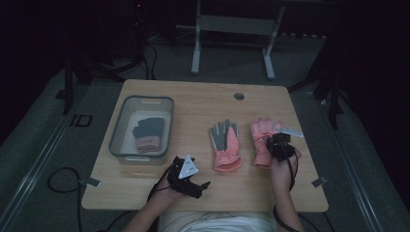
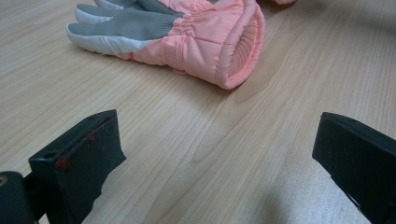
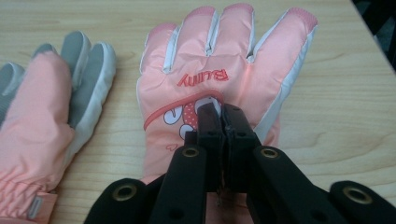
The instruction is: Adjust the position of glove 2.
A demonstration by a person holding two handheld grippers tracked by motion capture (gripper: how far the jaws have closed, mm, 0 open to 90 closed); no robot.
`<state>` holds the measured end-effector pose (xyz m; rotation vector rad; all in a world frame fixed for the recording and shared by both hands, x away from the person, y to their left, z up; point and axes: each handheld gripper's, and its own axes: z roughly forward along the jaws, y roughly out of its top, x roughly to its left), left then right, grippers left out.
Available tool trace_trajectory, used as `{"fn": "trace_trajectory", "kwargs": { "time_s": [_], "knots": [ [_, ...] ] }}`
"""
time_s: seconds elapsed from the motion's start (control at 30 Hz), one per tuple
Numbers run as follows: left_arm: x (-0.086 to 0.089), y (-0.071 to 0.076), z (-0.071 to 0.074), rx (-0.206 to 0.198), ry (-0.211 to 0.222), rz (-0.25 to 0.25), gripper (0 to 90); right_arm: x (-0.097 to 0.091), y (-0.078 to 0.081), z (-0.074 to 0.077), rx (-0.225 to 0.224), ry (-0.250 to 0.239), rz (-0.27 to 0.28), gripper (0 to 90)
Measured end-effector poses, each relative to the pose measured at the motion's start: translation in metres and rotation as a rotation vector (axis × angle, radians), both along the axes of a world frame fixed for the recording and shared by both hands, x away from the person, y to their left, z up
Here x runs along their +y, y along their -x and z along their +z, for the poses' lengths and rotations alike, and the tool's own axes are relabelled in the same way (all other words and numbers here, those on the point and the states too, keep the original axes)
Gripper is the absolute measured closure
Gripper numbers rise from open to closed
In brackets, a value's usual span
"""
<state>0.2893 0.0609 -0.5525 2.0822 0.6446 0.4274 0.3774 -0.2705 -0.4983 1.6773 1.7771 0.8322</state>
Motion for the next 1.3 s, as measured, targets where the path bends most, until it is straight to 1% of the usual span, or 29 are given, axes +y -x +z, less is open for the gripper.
{"fn": "trace_trajectory", "kwargs": {
  "time_s": [0.07, 0.1, 0.13, 0.17, 0.2, 0.27, 0.37, 0.47, 0.5, 0.53, 0.6, 0.63, 0.67, 0.7, 0.77, 0.8, 0.83, 0.87, 0.9, 0.93, 0.97, 1.07, 1.1, 1.13, 1.2, 1.23, 1.27, 1.3],
  "knots": [
    [0.0, 0.0, 0.0, 0.002, 0.006, -0.001, 1.0, 0.001, -0.002, -0.005, 0.014, -0.004, -0.002, 87.3],
    [0.0, 0.0, 0.0, 0.002, 0.006, -0.001, 1.0, 0.001, -0.002, -0.005, 0.014, -0.004, -0.002, 87.3],
    [0.0, 0.0, 0.0, 0.0, 0.0, -0.005, 1.0, 0.001, -0.003, -0.007, 0.018, -0.009, -0.006, 87.2],
    [0.0, 0.0, 0.0, 0.0, 0.0, -0.007, 1.0, 0.0, -0.006, -0.014, 0.036, -0.005, -0.009, 86.9],
    [0.0, 0.001, 0.0, -0.001, -0.002, -0.009, 1.0, -0.001, -0.007, -0.017, 0.045, -0.008, -0.009, 86.9],
    [0.0, 0.0, 0.0, -0.001, -0.002, -0.01, 1.0, -0.003, -0.008, -0.022, 0.049, -0.017, -0.008, 86.4],
    [0.001, 0.0, 0.0, 0.001, 0.0, -0.009, 1.0, -0.004, -0.009, -0.019, 0.053, -0.014, 0.014, 83.4],
    [0.0, 0.0, 0.0, 0.004, 0.002, -0.006, 1.0, -0.008, -0.008, -0.011, 0.055, -0.011, 0.038, 80.2],
    [0.0, 0.0, 0.0, 0.004, 0.004, -0.006, 1.0, -0.01, -0.008, -0.008, 0.053, -0.016, 0.055, 78.9],
    [0.001, 0.0, 0.001, 0.005, 0.004, -0.007, 1.0, -0.013, -0.008, -0.004, 0.052, -0.011, 0.067, 76.4],
    [0.001, 0.0, 0.001, 0.005, 0.003, -0.008, 1.0, -0.019, -0.008, 0.004, 0.033, 0.001, 0.113, 71.9],
    [0.001, 0.0, 0.001, 0.006, 0.004, -0.007, 1.0, -0.022, -0.009, 0.008, 0.031, 0.007, 0.127, 70.3],
    [0.001, 0.0, 0.001, 0.005, 0.004, -0.007, 1.0, -0.026, -0.01, 0.012, 0.03, -0.004, 0.152, 69.4],
    [0.001, 0.0, 0.001, 0.006, 0.006, -0.006, 1.0, -0.031, -0.01, 0.016, 0.019, -0.016, 0.193, 66.6],
    [0.001, 0.0, 0.001, 0.007, 0.007, -0.004, 1.0, -0.039, -0.013, 0.022, 0.015, -0.019, 0.247, 64.5],
    [0.001, 0.0, 0.001, 0.007, 0.007, -0.004, 1.0, -0.042, -0.014, 0.025, 0.011, -0.037, 0.282, 60.3],
    [0.001, 0.0, 0.001, 0.007, 0.008, -0.004, 1.0, -0.046, -0.015, 0.027, 0.01, -0.052, 0.309, 59.3],
    [0.001, 0.0, 0.001, 0.009, 0.008, -0.002, 1.0, -0.047, -0.016, 0.028, 0.013, -0.047, 0.328, 59.2],
    [0.001, 0.0, 0.001, 0.009, 0.008, -0.002, 1.0, -0.047, -0.016, 0.028, 0.013, -0.047, 0.328, 59.2],
    [0.001, 0.0, 0.001, 0.008, 0.008, -0.003, 1.0, -0.048, -0.017, 0.029, 0.008, -0.033, 0.343, 58.6],
    [0.001, 0.0, 0.001, 0.01, 0.008, -0.003, 1.0, -0.049, -0.018, 0.029, 0.009, -0.016, 0.391, 55.1],
    [0.001, 0.0, 0.001, 0.01, 0.009, -0.006, 1.0, -0.046, -0.022, 0.026, 0.026, 0.011, 0.46, 52.9],
    [0.0, 0.0, 0.0, 0.01, 0.007, -0.006, 1.0, -0.045, -0.023, 0.024, 0.027, 0.015, 0.471, 52.9],
    [0.001, 0.0, 0.0, 0.01, 0.003, -0.008, 1.0, -0.044, -0.024, 0.022, 0.026, 0.024, 0.474, 52.9],
    [0.0, 0.0, 0.0, 0.01, 0.003, -0.009, 1.0, -0.043, -0.026, 0.018, 0.038, 0.037, 0.479, 52.6],
    [0.001, 0.0, 0.0, 0.01, 0.001, -0.01, 1.0, -0.043, -0.027, 0.015, 0.039, 0.037, 0.476, 52.4],
    [0.001, 0.0, 0.0, 0.01, 0.003, -0.009, 1.0, -0.042, -0.027, 0.012, 0.043, 0.032, 0.482, 50.5],
    [0.001, 0.0, 0.0, 0.011, 0.002, -0.009, 1.0, -0.041, -0.028, 0.008, 0.038, 0.042, 0.493, 49.2]
  ]
}}
